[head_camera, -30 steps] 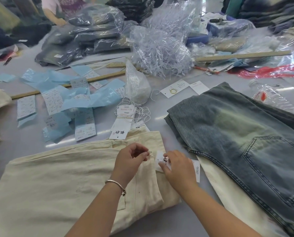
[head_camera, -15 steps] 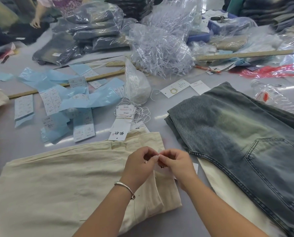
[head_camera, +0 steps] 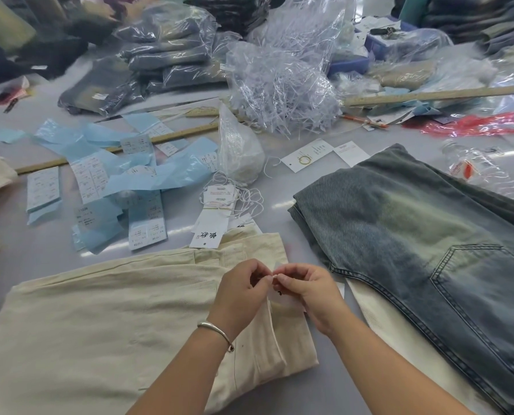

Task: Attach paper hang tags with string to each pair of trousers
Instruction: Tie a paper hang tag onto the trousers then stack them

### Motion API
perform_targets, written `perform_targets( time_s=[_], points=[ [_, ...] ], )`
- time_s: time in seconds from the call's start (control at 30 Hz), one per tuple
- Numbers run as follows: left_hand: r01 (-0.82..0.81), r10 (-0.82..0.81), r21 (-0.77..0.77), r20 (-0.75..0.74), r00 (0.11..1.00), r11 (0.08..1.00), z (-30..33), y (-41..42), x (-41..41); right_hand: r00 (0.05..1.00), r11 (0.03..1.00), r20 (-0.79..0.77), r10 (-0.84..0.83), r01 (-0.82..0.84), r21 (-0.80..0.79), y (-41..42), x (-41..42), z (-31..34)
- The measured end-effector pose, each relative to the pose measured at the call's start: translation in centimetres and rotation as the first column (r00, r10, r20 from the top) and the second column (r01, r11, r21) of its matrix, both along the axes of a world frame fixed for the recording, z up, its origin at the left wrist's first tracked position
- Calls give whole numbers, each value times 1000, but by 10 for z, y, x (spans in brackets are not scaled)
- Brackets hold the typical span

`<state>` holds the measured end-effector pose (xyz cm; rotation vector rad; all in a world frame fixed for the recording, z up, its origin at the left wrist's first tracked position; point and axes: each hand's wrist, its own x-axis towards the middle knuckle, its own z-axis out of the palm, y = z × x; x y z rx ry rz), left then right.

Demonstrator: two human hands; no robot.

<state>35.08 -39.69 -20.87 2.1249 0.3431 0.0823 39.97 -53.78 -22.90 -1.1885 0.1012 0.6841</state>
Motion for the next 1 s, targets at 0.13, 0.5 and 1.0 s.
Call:
perform_targets(
  time_s=[0.13, 0.5, 1.0],
  points=[
    [8, -8, 30, -8, 1000, 1000, 0, 0, 1, 1000, 1000, 17, 2, -2, -4, 0, -1, -1],
    [84, -101, 221, 67, 993, 972, 3, 0, 0, 989, 994, 144, -27, 43, -105, -3, -1, 5],
    [139, -156, -179, -85, 984, 974, -4, 24, 7, 984, 980, 124, 127, -105, -171, -1, -4, 4]
  ],
)
